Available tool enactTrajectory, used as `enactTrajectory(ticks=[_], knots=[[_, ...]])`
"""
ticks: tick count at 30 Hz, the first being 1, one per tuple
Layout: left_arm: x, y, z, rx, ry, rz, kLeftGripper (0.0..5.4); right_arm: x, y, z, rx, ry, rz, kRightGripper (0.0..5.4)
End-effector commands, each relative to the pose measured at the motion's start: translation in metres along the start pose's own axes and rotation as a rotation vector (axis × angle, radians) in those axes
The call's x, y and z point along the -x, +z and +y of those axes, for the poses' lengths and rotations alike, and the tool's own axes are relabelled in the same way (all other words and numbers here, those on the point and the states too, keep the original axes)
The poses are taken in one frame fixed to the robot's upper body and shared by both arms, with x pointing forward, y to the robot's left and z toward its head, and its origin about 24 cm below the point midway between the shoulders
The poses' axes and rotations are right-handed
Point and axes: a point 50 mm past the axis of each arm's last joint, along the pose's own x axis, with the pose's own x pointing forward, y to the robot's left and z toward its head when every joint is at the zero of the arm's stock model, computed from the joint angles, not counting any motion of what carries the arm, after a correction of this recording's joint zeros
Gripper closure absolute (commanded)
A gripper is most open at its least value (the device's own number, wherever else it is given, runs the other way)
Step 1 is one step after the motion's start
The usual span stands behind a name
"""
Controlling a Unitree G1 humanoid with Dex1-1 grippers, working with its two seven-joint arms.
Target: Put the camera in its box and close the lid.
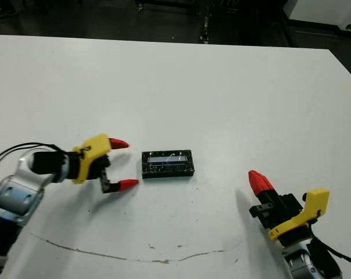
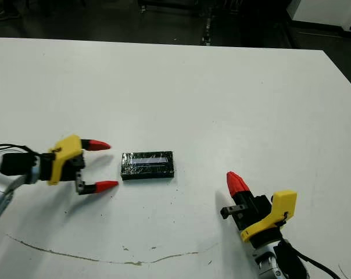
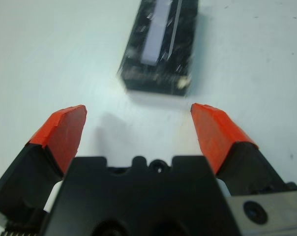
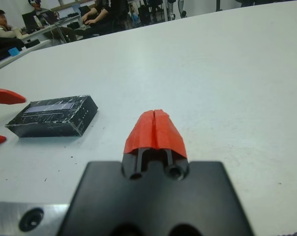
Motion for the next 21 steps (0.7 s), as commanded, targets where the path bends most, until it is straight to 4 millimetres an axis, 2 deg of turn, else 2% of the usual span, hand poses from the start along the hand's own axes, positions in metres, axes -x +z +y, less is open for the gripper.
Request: enactTrajectory(ticks=[1,5,9,12,16,21], knots=[[0.024,-0.011,0.002,0.048,0.042,0.059,0.02,0.000,-0.001,-0.003,0.006,-0.005,0.013,5.40],[0.050,0.010,0.005,0.034,0.084,0.019,0.02,0.000,-0.001,-0.003,-0.001,-0.002,0.009,5.40],[0.061,0.026,0.005,0.030,0.170,-0.023,0.09,0.000,-0.001,-0.003,-0.004,-0.004,0.013,5.40],[0.058,0.038,-0.001,0.106,0.316,-0.162,0.41,0.000,-0.001,-0.002,-0.004,-0.008,0.016,5.40],[0.044,0.053,-0.015,0.202,0.445,-0.430,1.01,0.000,-0.001,-0.002,0.008,-0.006,0.015,5.40],[0.019,0.071,-0.037,0.275,0.489,-0.562,1.77,0.000,-0.001,-0.003,0.000,-0.009,0.018,5.40]])
